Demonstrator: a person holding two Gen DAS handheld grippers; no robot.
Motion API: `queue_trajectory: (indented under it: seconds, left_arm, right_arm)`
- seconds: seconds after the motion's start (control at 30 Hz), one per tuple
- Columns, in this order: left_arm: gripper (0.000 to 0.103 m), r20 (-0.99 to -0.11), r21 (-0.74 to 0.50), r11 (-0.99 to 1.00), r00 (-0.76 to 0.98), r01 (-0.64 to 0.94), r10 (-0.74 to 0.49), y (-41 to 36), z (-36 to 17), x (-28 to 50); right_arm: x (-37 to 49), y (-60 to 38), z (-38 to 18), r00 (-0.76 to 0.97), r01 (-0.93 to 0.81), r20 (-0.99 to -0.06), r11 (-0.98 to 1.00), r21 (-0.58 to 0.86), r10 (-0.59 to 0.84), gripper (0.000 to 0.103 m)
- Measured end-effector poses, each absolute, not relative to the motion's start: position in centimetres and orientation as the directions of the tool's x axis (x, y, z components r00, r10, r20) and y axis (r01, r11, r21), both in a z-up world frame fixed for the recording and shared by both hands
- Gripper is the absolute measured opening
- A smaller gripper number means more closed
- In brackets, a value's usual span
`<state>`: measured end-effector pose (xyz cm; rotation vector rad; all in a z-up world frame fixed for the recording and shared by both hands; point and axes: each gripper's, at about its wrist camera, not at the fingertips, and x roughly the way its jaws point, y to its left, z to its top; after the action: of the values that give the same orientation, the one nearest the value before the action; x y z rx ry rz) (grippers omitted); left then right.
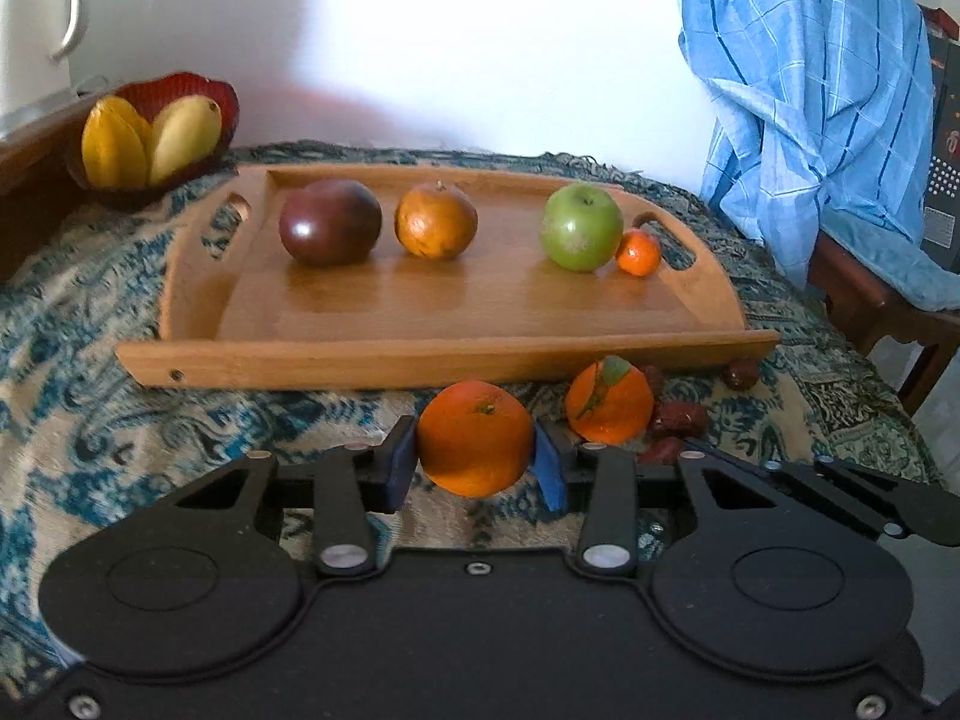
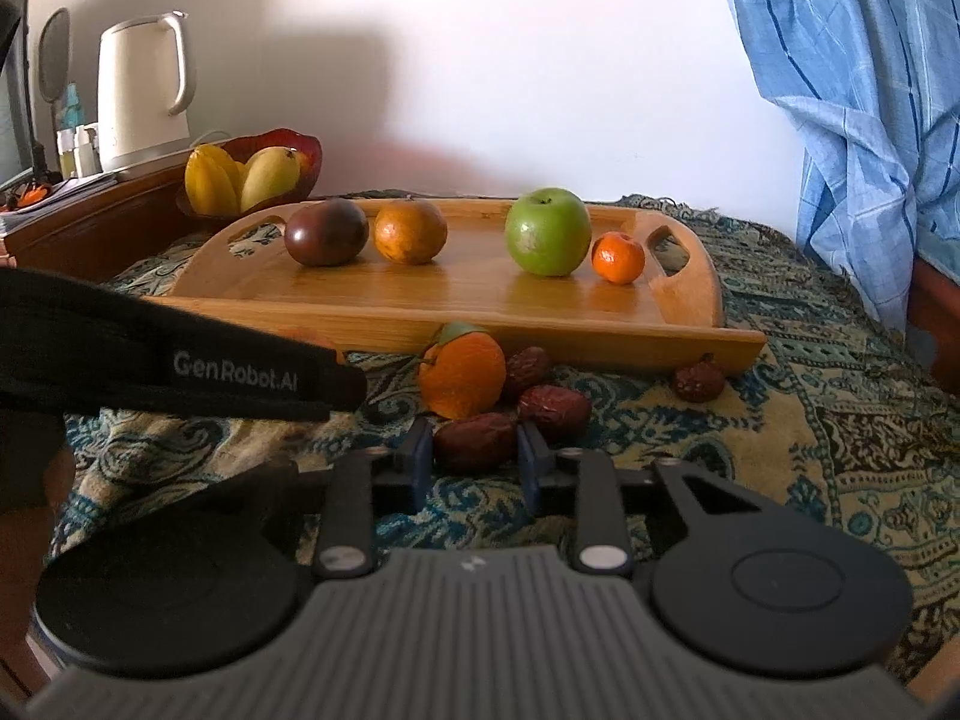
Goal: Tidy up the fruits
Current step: 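Grasp a tangerine with left tool while right tool grasps a brown date, then carry the tangerine and date over the wooden tray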
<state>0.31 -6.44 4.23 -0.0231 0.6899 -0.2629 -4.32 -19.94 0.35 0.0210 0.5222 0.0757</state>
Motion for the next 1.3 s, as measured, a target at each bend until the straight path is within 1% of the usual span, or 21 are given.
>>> queue_trajectory:
  seconds: [0.27, 0.37, 0.57, 0.93, 1.3]
  left_arm:
    - [0.039, -0.624, -0.119, 0.979, 0.755, 0.163, -0.202, -4.3, 5.7, 1.1]
    - [0.039, -0.620, -0.125, 0.982, 0.762, 0.141, -0.189, -3.4, 6.3, 1.5]
    - [0.039, -0.610, -0.135, 0.985, 0.775, 0.104, -0.165, -2.2, 7.4, 2.8]
    - [0.039, -0.599, -0.115, 0.991, 0.791, 0.068, -0.123, -1.7, 8.9, 5.1]
    - [0.039, -0.625, -0.089, 0.995, 0.776, 0.032, -0.081, -1.3, 8.7, 8.7]
  right_arm:
    - [-4.8, -20.2, 2.1, 0.886, -0.063, -0.455, 0.996, 0.063, 0.085, 0.034]
    - [-4.5, -20.8, 2.8, 0.889, -0.055, -0.447, 0.994, 0.099, 0.094, 0.034]
    - [-3.5, -22.1, 4.8, 0.911, -0.041, -0.404, 0.993, 0.115, 0.084, 0.034]
    - [-0.7, -25.4, 6.3, 0.915, 0.019, -0.401, 0.987, 0.159, 0.047, 0.034]
    - [2.5, -27.9, 6.7, 0.903, 0.024, -0.428, 0.991, 0.135, 0.036, 0.034]
